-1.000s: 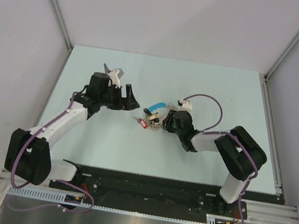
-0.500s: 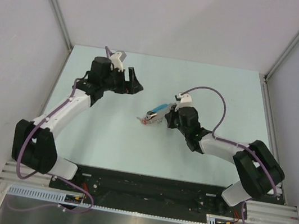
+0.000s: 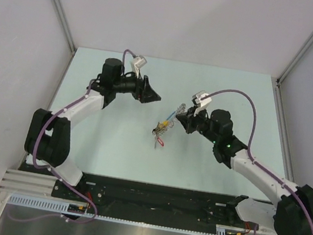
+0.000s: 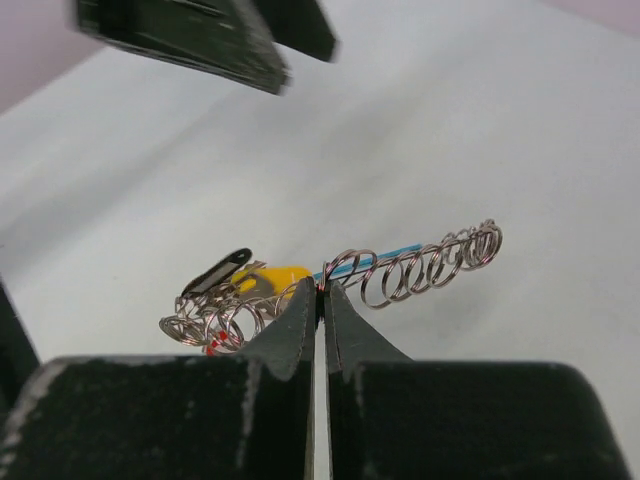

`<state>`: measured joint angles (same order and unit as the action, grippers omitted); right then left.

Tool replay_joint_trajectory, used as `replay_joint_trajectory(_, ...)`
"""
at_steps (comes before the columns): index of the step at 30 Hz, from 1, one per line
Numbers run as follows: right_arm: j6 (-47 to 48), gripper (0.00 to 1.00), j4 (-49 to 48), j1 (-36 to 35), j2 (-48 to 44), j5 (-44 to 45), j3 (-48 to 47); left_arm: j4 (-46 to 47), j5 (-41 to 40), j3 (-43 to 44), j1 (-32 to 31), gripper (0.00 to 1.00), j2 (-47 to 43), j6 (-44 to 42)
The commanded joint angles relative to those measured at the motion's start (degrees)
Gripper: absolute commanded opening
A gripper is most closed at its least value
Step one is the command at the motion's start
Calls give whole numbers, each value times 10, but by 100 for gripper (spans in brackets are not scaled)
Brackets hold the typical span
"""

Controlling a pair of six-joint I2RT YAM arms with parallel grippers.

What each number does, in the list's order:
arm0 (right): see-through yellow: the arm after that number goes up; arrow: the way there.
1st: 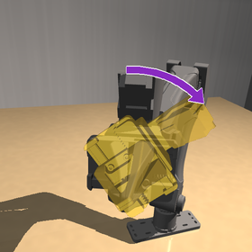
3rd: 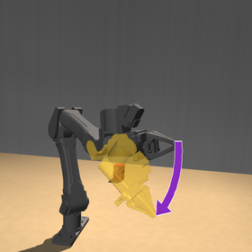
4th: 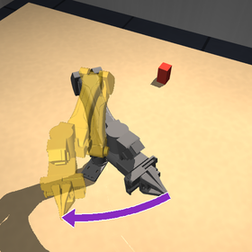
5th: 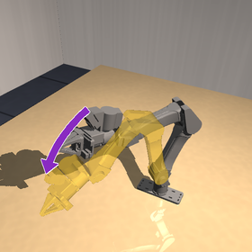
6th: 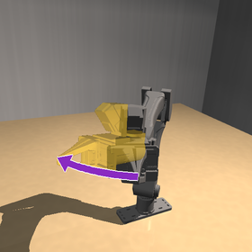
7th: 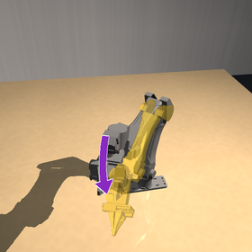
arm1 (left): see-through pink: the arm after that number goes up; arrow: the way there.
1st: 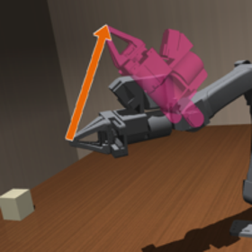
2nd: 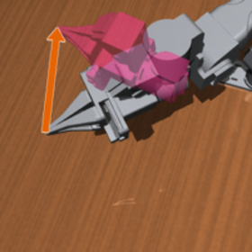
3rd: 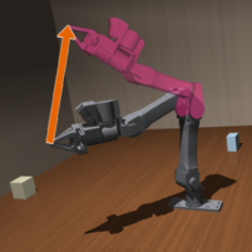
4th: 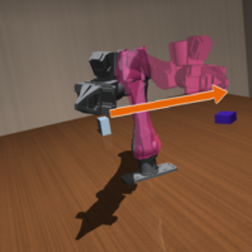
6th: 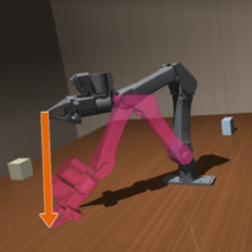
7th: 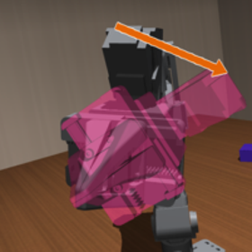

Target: Remove the keys from the keyring

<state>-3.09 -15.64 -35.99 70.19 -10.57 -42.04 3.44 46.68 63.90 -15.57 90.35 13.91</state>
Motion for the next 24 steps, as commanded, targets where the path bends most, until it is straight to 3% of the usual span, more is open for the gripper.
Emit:
replay_joint_trajectory(1, 61, 0, -17, -8, -66, -131, -9, 165, 161, 11, 11, 68, 25, 20)
replay_joint_trajectory(3, 84, 0, -6, -16, -100, -165, -10, 252, 231, -23, 11, 65, 33, 64)
replay_joint_trajectory(4, 105, 0, 7, -21, -109, -178, -9, 484, 300, -49, 7, 58, 33, 143)
replay_joint_trajectory(5, 114, 0, 13, -22, -129, -203, -9, 606, 314, -104, 7, 59, 31, 193)
replay_joint_trajectory(6, 121, 0, 19, -22, -134, -216, -9, 772, 326, -125, 7, 60, 43, 315)
replay_joint_trajectory(7, 128, 0, 31, -22, -142, -239, -9, 953, 353, -134, 7, 65, 47, 336)
replay_joint_trajectory(15, 189, 0, 101, -25, -161, -307, -12, 911, 415, -68, -28, 72, 38, 321)
replay_joint_trajectory(24, 243, 0, 139, -30, -187, -367, -17, 881, 487, -67, -117, 79, 6, 307)
